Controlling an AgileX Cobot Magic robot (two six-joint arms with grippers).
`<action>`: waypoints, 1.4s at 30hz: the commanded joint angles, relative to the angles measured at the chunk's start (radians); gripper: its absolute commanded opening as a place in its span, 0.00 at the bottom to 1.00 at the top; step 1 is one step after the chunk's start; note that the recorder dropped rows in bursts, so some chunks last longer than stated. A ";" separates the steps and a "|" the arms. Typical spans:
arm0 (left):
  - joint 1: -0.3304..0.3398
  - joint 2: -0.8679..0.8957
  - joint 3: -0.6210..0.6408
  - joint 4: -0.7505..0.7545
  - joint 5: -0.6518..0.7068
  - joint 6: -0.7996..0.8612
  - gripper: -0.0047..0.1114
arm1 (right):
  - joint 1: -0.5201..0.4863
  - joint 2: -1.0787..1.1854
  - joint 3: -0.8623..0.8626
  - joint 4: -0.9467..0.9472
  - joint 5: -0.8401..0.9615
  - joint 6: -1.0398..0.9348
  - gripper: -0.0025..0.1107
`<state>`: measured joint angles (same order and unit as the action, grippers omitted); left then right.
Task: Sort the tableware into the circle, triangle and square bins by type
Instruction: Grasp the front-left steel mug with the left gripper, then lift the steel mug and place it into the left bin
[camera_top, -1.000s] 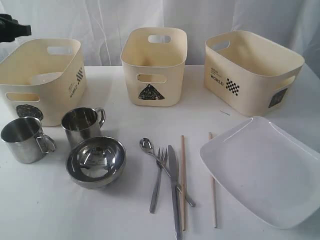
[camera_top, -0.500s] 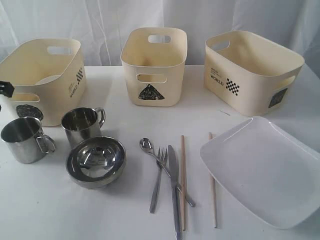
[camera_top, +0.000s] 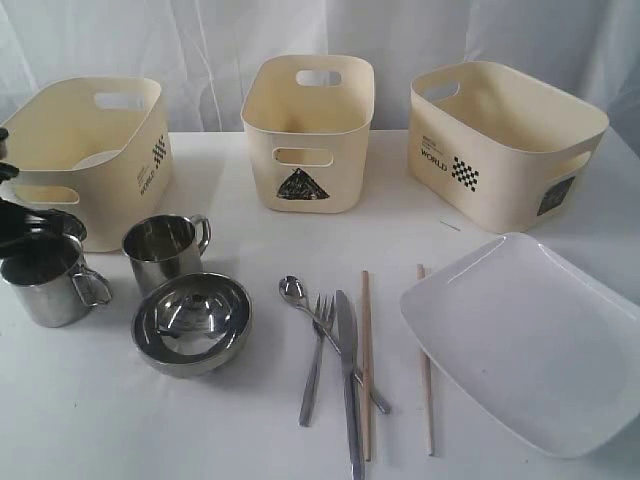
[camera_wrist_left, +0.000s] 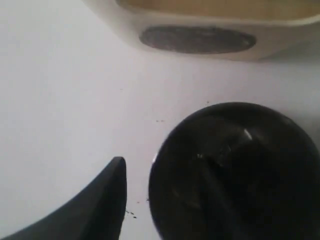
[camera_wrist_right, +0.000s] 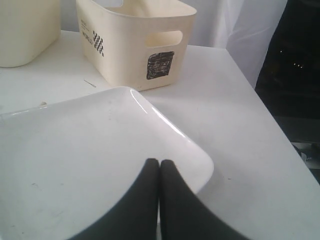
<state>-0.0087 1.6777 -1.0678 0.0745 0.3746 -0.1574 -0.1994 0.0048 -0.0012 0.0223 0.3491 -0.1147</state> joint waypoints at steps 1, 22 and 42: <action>-0.003 0.082 0.031 -0.104 -0.001 -0.027 0.47 | 0.002 -0.005 0.001 0.000 -0.007 -0.001 0.02; -0.003 -0.478 -0.023 -0.103 -0.360 0.053 0.04 | 0.002 -0.005 0.001 0.000 -0.007 -0.001 0.02; -0.003 0.158 -0.204 0.137 -0.615 -0.191 0.50 | 0.002 -0.005 0.001 0.000 -0.007 -0.001 0.02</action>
<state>-0.0127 1.8520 -1.2648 0.2063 -0.2765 -0.2281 -0.1994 0.0048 -0.0012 0.0223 0.3491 -0.1147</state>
